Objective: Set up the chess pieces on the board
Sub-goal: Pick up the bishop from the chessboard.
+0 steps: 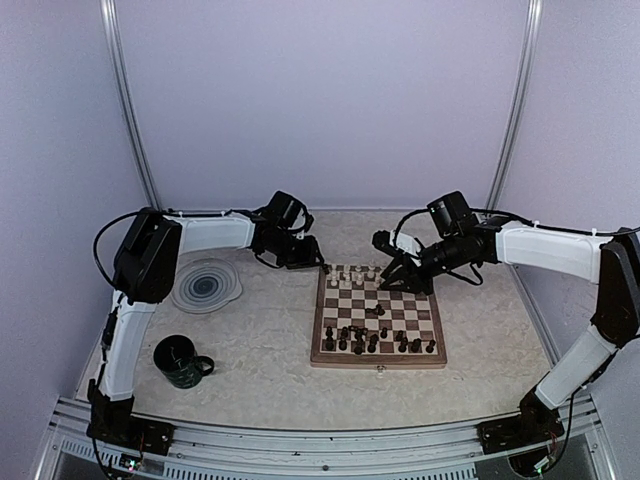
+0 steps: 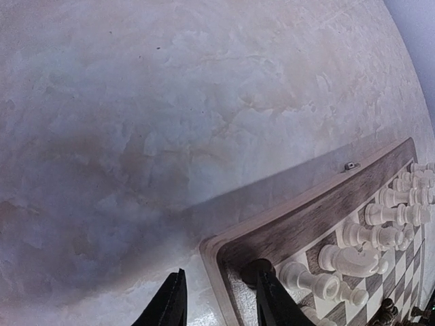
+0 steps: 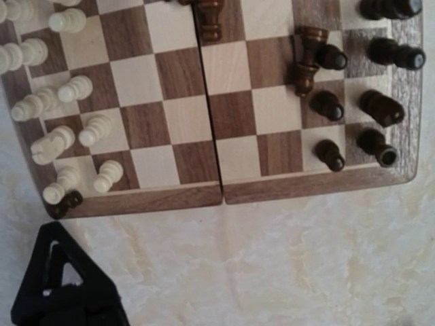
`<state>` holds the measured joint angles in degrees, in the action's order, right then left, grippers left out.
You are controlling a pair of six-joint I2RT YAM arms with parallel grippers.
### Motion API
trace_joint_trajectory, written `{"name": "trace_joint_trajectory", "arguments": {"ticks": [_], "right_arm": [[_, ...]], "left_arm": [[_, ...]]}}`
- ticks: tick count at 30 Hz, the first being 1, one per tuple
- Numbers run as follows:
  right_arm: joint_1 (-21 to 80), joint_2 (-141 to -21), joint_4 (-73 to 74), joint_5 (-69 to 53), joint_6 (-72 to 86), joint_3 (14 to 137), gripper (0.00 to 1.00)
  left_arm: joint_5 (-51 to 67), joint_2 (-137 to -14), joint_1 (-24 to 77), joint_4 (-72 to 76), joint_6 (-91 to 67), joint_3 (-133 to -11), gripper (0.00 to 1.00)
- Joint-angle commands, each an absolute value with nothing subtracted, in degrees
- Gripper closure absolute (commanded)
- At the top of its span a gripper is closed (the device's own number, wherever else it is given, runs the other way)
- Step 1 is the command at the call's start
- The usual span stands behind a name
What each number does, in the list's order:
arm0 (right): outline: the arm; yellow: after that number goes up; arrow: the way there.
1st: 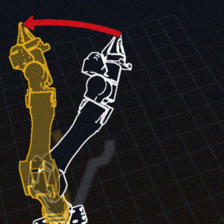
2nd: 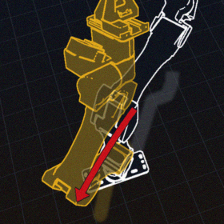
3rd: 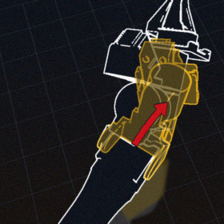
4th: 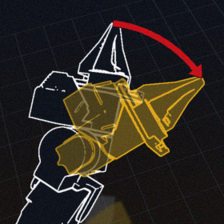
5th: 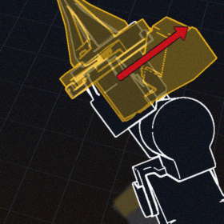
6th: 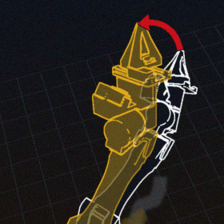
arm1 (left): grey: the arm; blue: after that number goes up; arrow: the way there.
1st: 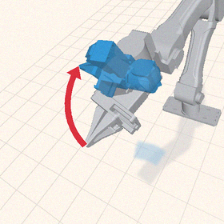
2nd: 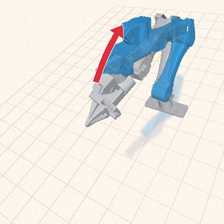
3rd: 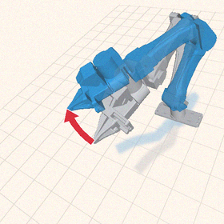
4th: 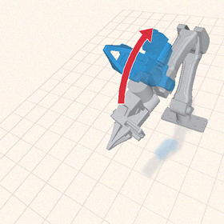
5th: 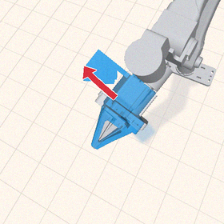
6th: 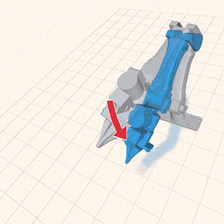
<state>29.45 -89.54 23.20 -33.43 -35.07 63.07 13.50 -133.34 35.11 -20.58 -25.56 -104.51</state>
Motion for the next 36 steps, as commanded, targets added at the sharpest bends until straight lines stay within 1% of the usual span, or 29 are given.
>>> {"name": "trace_joint_trajectory", "arguments": {"ticks": [1,13,19,23,25,30,32,36], "right_arm": [[28.9,-88.3,22.5,-33.1,-35.6,62.3,0.72],[28.9,-88.7,22.6,-33.4,-35.7,62.2,0.71],[28.9,-88.9,22.7,-33.4,-35.6,62.3,0.71],[28.9,-89.0,22.7,-33.4,-35.6,62.2,0.71],[28.9,-89.0,22.7,-33.5,-35.6,62.3,0.71],[28.8,-89.3,22.8,-33.7,-35.6,62.3,0.71],[28.8,-89.4,22.9,-33.7,-35.6,62.4,0.71],[28.9,-89.5,22.9,-33.7,-35.6,62.4,0.71]], "left_arm": [[14.6,-135.1,35.5,-17.0,-28.6,-106.2,0.63],[13.9,-137.3,35.7,-16.2,-29.8,-107.5,0.63],[13.1,-132.7,35.6,-11.7,-29.9,-102.2,0.64],[12.9,-128.1,35.4,-6.5,-30.3,-95.8,0.64],[13.2,-125.9,35.2,-4.6,-30.7,-93.0,0.67],[18.6,-122.2,34.3,1.0,-34.6,-87.0,0.69],[20.6,-122.3,34.2,2.5,-35.9,-86.6,0.7],[22.9,-123.8,34.2,3.7,-37.6,-87.2,0.75]]}}
